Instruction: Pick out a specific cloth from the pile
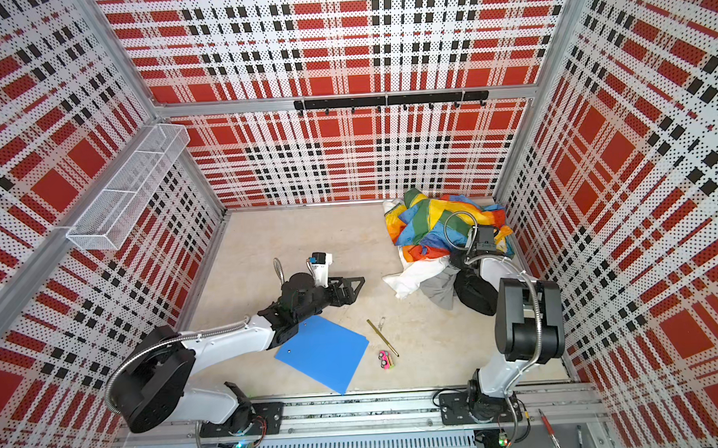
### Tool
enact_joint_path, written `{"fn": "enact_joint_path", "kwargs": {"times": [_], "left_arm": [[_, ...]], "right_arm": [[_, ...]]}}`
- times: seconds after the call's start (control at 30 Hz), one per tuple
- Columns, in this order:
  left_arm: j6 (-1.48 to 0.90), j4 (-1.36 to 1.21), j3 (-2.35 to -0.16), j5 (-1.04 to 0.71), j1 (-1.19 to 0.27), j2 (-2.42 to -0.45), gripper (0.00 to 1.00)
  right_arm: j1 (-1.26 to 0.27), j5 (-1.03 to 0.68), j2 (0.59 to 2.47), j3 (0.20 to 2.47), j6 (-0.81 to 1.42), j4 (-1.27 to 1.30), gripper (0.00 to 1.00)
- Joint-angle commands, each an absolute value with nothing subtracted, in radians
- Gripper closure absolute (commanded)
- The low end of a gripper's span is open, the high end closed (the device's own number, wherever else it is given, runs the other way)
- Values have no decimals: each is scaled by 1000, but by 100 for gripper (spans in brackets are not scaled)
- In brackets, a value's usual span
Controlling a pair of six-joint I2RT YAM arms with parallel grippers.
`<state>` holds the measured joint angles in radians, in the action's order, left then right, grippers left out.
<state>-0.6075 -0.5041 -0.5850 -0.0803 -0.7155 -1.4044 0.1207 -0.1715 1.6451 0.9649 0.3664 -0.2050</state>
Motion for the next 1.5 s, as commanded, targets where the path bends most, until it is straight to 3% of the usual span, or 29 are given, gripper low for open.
{"fn": "enact_joint_path", "kwargs": {"times": [0.0, 0.23, 0.33, 0.43, 0.5, 0.63, 0.8, 0.93, 1.13, 1.47], "left_arm": [[-574, -548, -571, -59, -720, -1363, 1], [-527, -548, -569, -128, -717, -1352, 4], [-489, -490, -602, -178, -712, -1370, 9], [-471, -431, -632, -187, -719, -1390, 11], [-471, -429, -628, -172, -723, -1394, 11], [-489, -453, -593, -147, -723, -1372, 9], [-501, -458, -546, -121, -715, -1315, 0], [-508, -459, -485, -138, -687, -1236, 1], [-515, -454, -374, -235, -618, -1092, 1], [-554, -441, -252, -211, -574, -930, 1]], "right_arm": [[112, -132, 1551, 946, 365, -212, 51], [-18, -8, 1258, 870, 387, -290, 17], [-55, 0, 1152, 848, 403, -322, 8], [-80, -34, 1074, 844, 398, -362, 5], [-108, -75, 1036, 842, 374, -381, 6], [-281, 47, 1015, 864, 346, -447, 10], [-472, 141, 1096, 863, 323, -440, 26], [-560, 185, 1212, 870, 327, -403, 34], [-567, 120, 1354, 839, 368, -301, 41], [-567, 153, 1515, 813, 431, -208, 50]]}}
